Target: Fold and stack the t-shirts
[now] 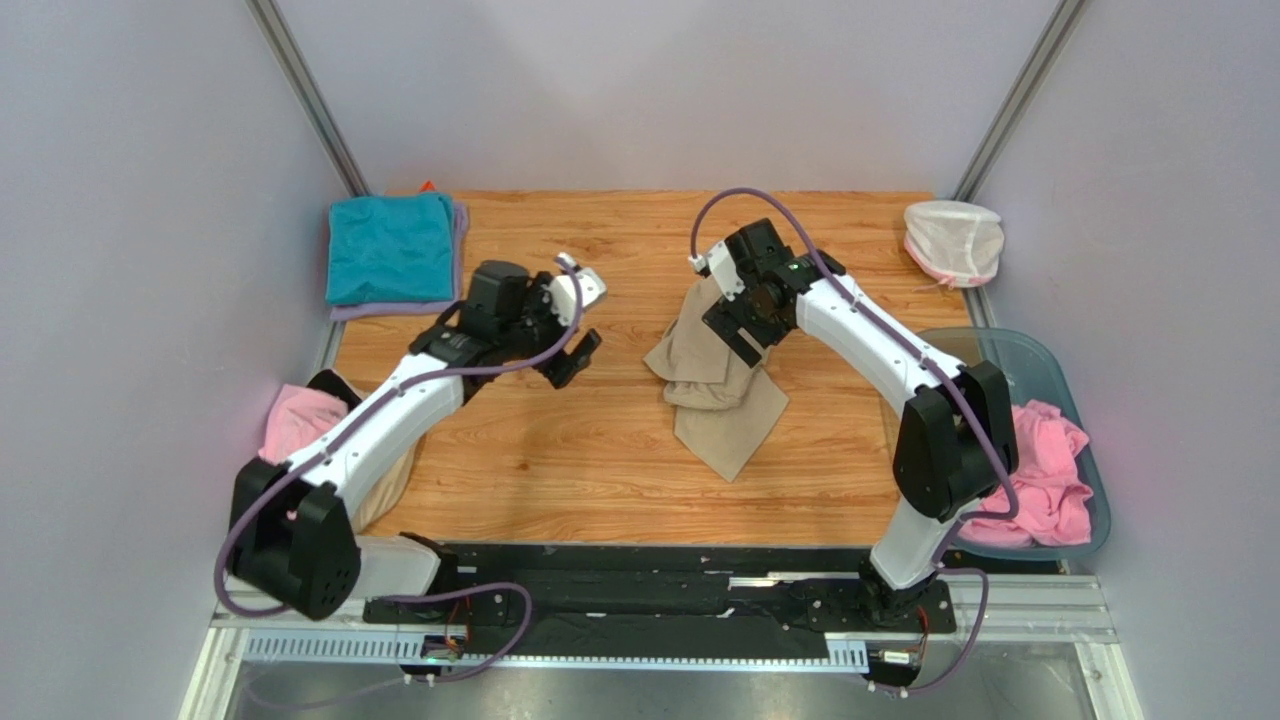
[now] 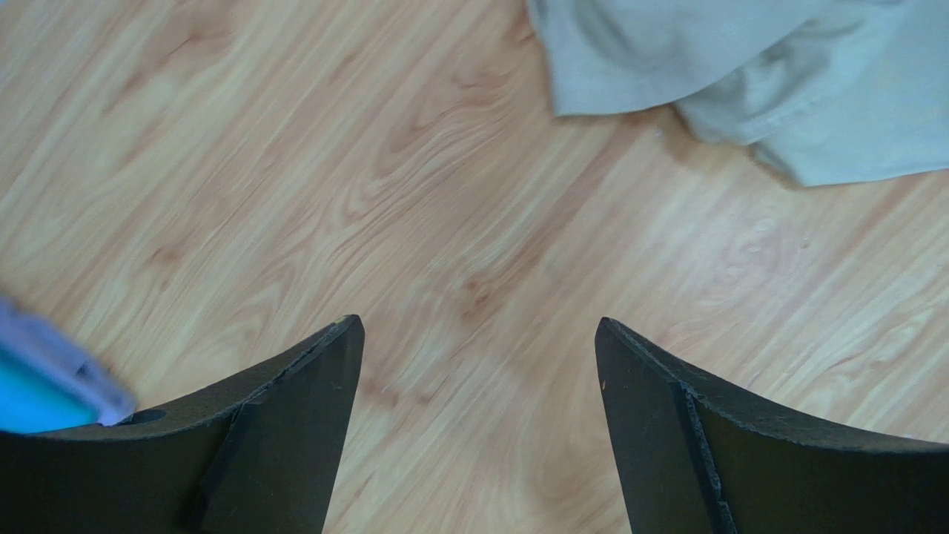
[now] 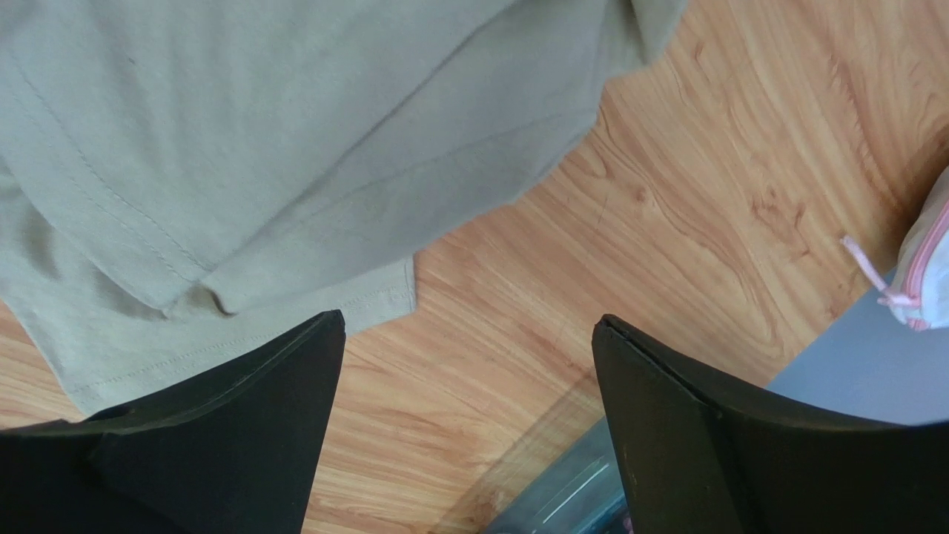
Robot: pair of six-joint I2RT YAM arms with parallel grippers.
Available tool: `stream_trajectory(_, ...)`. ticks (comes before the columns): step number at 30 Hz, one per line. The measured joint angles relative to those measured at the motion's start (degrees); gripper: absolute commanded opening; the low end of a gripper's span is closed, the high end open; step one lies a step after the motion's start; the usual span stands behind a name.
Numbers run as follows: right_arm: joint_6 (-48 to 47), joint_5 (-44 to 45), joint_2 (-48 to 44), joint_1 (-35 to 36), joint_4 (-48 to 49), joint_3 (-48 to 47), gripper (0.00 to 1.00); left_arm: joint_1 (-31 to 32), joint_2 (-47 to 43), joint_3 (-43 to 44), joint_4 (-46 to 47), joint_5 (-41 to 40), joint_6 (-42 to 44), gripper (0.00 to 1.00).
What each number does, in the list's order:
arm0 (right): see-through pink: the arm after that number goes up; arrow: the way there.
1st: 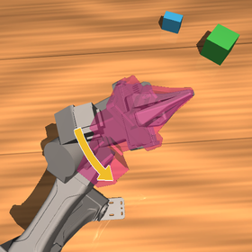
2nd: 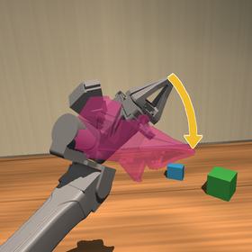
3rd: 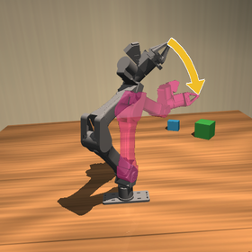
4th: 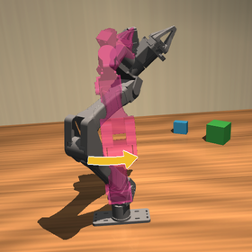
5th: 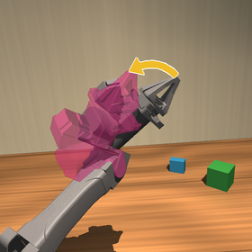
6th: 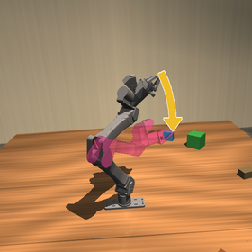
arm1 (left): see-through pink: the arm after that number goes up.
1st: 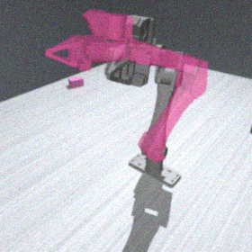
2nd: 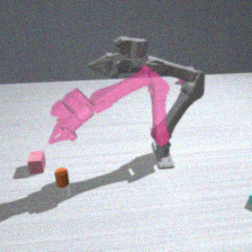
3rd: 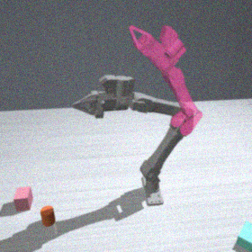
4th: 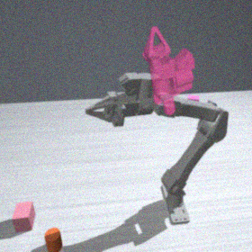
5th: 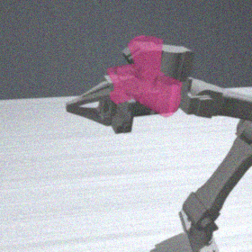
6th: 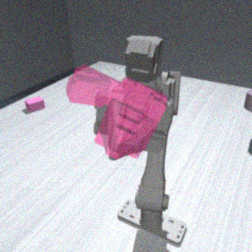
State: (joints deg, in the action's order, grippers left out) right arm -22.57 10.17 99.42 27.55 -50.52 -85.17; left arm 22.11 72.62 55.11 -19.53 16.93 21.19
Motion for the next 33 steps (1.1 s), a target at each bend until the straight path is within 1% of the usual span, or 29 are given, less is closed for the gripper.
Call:
stream_trajectory(4, 0.85, 1.07, -2.67, -2.08, 0.96, 2.75, 0.88, 7.30, 8.37, 5.11, 0.17, -0.59, 0.42, 0.86)
stream_trajectory(10, 1.68, 3.32, -8.13, -4.15, 2.95, 6.54, 0.88, 14.56, 19.63, 14.86, 0.46, -0.94, 0.31, 0.86)
stream_trajectory(15, 1.77, 4.52, -11.82, -5.95, 3.72, 13.31, 0.87, 17.57, 26.93, 21.90, 0.96, -0.90, 0.00, 0.85)
stream_trajectory(20, 1.73, 5.11, -15.28, -9.99, 3.72, 20.46, 0.87, 20.28, 32.94, 26.27, 0.61, -1.55, -0.24, 0.84)
stream_trajectory(27, 0.37, 4.42, -19.45, -19.23, 4.24, 23.74, 0.87, 24.11, 39.39, 30.93, -0.33, -2.40, -0.96, 0.83)
stream_trajectory(33, -1.40, 2.56, -20.46, -24.72, 4.72, 25.94, 0.86, 26.43, 40.57, 31.65, -1.07, -4.07, -1.62, 0.82)
